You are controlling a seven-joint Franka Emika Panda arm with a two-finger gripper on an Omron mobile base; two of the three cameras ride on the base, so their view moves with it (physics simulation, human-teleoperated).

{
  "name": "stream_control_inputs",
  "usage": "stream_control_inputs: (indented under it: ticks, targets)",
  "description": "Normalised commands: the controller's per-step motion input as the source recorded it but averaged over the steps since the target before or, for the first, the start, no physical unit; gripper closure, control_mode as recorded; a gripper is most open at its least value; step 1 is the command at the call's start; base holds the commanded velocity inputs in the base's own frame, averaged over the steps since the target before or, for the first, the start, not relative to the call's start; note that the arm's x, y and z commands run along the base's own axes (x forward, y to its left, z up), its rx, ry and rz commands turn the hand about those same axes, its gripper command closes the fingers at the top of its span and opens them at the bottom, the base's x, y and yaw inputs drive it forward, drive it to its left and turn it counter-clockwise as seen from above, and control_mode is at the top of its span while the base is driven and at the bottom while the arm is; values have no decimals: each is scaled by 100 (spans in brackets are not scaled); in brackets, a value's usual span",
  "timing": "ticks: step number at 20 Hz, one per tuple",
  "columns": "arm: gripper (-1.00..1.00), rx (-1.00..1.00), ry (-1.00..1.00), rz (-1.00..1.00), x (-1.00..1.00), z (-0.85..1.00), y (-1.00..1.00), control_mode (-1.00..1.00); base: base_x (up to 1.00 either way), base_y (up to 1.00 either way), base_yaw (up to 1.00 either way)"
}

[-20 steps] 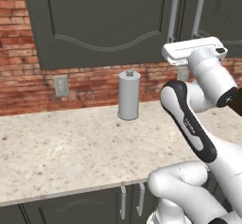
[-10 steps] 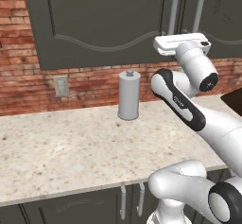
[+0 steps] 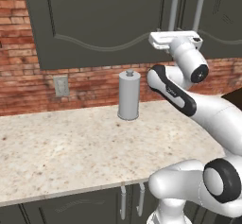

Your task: Open the cabinet directly in front. Then move the beer and the cup to the dining counter with the jar on it.

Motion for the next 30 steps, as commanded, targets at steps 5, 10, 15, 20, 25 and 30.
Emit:
stream_control_inputs:
  ticks: [5, 10, 15, 20, 25, 30]
  targets:
    - [100, 0, 4, 0, 22, 0, -1, -100, 0, 0, 0]
    - [100, 0, 0, 0, -2, 0, 0, -100, 0, 0, 0]
    - [100, 0, 1, 0, -23, 0, 0, -100, 0, 0, 0]
    - [100, 1, 12, -1, -54, 1, 0, -100, 0, 0, 0]
    - [100, 5, 17, -3, -75, 14, 0, -100, 0, 0, 0]
    - [100, 2, 11, -6, -76, -1, 8, -100, 0, 0, 0]
